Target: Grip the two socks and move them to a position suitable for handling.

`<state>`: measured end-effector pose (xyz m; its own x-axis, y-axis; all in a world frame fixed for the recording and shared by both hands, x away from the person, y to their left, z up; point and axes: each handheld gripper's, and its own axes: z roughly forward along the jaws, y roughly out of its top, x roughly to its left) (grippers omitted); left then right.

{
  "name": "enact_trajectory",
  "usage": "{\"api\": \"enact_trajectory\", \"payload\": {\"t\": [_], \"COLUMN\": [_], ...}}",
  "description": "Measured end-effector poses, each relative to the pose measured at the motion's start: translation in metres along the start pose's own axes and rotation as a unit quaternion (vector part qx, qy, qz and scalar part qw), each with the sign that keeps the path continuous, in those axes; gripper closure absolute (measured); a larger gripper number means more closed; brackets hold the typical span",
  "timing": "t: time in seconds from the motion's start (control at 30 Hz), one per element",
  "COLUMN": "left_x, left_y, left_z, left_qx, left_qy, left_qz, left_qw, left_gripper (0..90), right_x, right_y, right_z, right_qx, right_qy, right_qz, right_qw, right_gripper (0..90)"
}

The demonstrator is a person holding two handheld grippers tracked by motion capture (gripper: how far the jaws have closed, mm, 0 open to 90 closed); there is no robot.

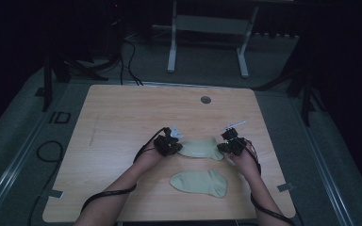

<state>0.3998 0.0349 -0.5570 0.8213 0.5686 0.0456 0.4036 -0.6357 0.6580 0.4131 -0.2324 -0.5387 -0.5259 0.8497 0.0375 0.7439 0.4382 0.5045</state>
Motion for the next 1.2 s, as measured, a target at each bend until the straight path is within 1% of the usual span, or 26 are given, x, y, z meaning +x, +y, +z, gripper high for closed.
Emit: {"api": "enact_trajectory", "payload": {"t": [0.07,0.17,0.27,0.3,0.37,0.4,0.43,0.47,0.5,0.53,0.57,0.6,0.63,0.7,0.73,0.77,0.8,0.87,0.93,1.03,1.07,1.13,1.2], "left_x": [-0.001,-0.002,-0.002,-0.003,-0.003,-0.003,-0.003,-0.003,-0.003,-0.004,-0.005,-0.006,-0.007,-0.009,-0.009,-0.01,-0.011,-0.014,-0.016,-0.018,-0.018,-0.018,-0.019], "left_y": [0.001,0.002,0.002,0.003,0.005,0.006,0.007,0.008,0.009,0.01,0.011,0.011,0.011,0.012,0.012,0.011,0.012,0.011,0.01,0.007,0.006,0.003,0.001], "left_z": [0.0,0.0,-0.001,-0.002,-0.004,-0.007,-0.009,-0.01,-0.011,-0.012,-0.013,-0.014,-0.016,-0.019,-0.019,-0.022,-0.023,-0.026,-0.029,-0.034,-0.036,-0.039,-0.041], "left_qx": [0.004,0.008,0.01,0.012,0.009,0.008,0.008,0.011,0.016,0.018,0.021,0.021,0.018,0.014,0.014,0.012,0.012,0.009,0.011,0.01,0.009,0.009,0.01], "left_qy": [0.003,0.006,-0.005,-0.005,-0.01,-0.015,-0.018,-0.025,-0.03,-0.029,-0.032,-0.036,-0.033,-0.031,-0.031,-0.029,-0.028,-0.034,-0.031,-0.029,-0.031,-0.032,-0.035], "left_qz": [0.002,0.003,-0.01,-0.007,-0.013,-0.015,-0.016,-0.015,-0.017,-0.015,-0.015,-0.017,-0.018,-0.023,-0.023,-0.026,-0.029,-0.033,-0.032,-0.037,-0.038,-0.048,-0.046], "left_qw": [1.0,0.9999,0.9999,0.9999,0.9998,0.9998,0.9997,0.9995,0.9993,0.9993,0.9992,0.999,0.9991,0.9991,0.9991,0.9992,0.9991,0.9989,0.999,0.9988,0.9988,0.9983,0.9982], "left_gripper": [88.1,88.1,88.1,88.0,86.8,83.5,80.0,78.4,73.7,67.7,64.2,57.3,53.1,49.7,48.8,48.8,48.8,48.7,48.6,48.7,48.7,48.7,48.6], "right_x": [0.002,0.001,0.001,0.001,0.003,0.004,0.004,0.005,0.005,0.006,0.007,0.008,0.009,0.011,0.011,0.012,0.012,0.013,0.015,0.015,0.015,0.014,0.013], "right_y": [0.0,0.0,0.0,0.0,0.0,0.001,0.001,0.001,0.002,0.003,0.003,0.003,0.003,0.003,0.003,0.002,0.001,0.001,-0.001,-0.004,-0.005,-0.008,-0.01], "right_z": [0.0,0.0,0.001,0.0,0.0,-0.002,-0.003,-0.005,-0.006,-0.006,-0.006,-0.007,-0.007,-0.01,-0.01,-0.012,-0.014,-0.016,-0.019,-0.023,-0.025,-0.026,-0.027], "right_qx": [0.002,-0.002,-0.004,-0.002,0.0,-0.002,-0.007,-0.012,-0.013,-0.01,-0.008,-0.005,-0.006,-0.016,-0.016,-0.02,-0.033,-0.036,-0.038,-0.047,-0.047,-0.051,-0.05], "right_qy": [-0.005,-0.003,0.0,0.003,0.007,0.007,0.008,0.007,0.007,0.011,0.016,0.018,0.022,0.033,0.033,0.036,0.043,0.049,0.056,0.055,0.056,0.056,0.058], "right_qz": [-0.007,-0.008,-0.006,-0.005,-0.009,-0.009,-0.009,-0.007,-0.008,-0.011,-0.017,-0.02,-0.026,-0.025,-0.025,-0.024,-0.014,-0.014,-0.016,-0.022,-0.024,-0.023,-0.022], "right_qw": [1.0,1.0,1.0,1.0,0.9999,0.9999,0.9999,0.9999,0.9999,0.9998,0.9997,0.9996,0.9994,0.999,0.999,0.9989,0.9984,0.9981,0.9975,0.9971,0.997,0.9969,0.9969], "right_gripper": [85.2,85.3,83.0,82.7,79.4,75.1,68.4,63.1,57.5,52.5,50.3,48.1,44.9,43.2,43.2,40.8,39.0,38.5,38.5,41.7,41.9,42.9,43.0]}}
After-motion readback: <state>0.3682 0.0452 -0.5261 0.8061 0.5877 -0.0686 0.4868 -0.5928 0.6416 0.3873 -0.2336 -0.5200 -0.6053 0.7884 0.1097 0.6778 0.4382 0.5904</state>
